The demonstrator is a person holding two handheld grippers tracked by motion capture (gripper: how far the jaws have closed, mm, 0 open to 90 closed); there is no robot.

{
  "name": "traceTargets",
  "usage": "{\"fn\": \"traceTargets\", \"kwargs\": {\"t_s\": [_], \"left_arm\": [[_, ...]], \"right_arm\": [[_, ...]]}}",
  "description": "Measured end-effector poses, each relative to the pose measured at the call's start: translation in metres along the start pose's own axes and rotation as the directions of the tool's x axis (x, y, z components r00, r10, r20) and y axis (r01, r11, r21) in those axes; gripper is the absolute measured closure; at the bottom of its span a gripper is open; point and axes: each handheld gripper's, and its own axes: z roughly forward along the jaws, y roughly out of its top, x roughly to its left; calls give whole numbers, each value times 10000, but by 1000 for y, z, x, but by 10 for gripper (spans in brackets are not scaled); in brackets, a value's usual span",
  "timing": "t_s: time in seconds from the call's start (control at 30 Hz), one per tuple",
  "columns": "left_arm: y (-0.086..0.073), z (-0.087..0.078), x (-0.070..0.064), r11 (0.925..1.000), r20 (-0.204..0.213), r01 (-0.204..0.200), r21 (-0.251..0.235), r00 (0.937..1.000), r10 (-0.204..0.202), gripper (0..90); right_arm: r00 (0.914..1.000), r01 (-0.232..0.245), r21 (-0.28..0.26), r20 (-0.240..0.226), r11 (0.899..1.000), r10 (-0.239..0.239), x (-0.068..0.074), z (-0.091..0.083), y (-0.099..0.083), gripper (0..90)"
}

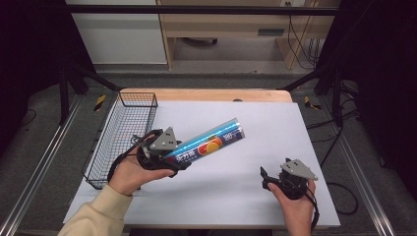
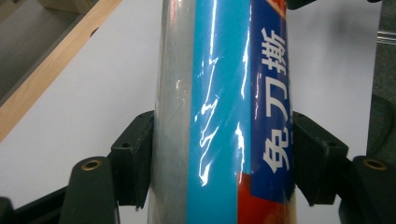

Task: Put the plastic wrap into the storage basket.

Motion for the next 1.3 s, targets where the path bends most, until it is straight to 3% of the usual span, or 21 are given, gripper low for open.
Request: {"fn": "traceTargets", "kwargs": {"t_s": [0.23, 0.33, 0.57, 0.73, 0.83, 0.87, 1.17, 1.3], "left_arm": [[-8, -25, -1, 9977, -564, 656, -147, 9962, -663, 320], [-13, -35, -1, 9958, -872, 915, -20, 9920, -913, 320], [-28, -56, -6, 9915, -1354, 1298, 63, 9825, -1277, 320], [-41, -78, -6, 9848, -1803, 1732, -149, 9683, -1730, 320], [-46, -86, -6, 9833, -1976, 1812, -142, 9635, -1804, 321], [-52, -93, -5, 9803, -2146, 1959, -241, 9567, -1964, 320], [-69, -107, 0, 9720, -2693, 2326, -335, 9345, -2329, 321], [-75, -110, 0, 9674, -2737, 2506, -363, 9285, -2508, 321]], "right_arm": [[9991, -44, -204, -427, 9998, 36, 1, -1, -4, 116], [9988, 196, -254, -447, 9995, -207, 6, -7, -6, 116], [9996, 90, -433, -252, 9990, -101, 7, -15, -7, 120], [10000, -42, -429, -64, 9991, 40, 4, -16, -8, 122], [10000, -64, -412, 24, 9991, 65, 3, -17, -9, 123], [10000, -39, -401, 19, 9992, 40, 3, -16, -9, 124], [9998, -101, -368, 146, 9993, 106, 3, -17, -10, 126], [9998, -93, -394, 192, 9992, 101, 3, -17, -10, 130]]}}
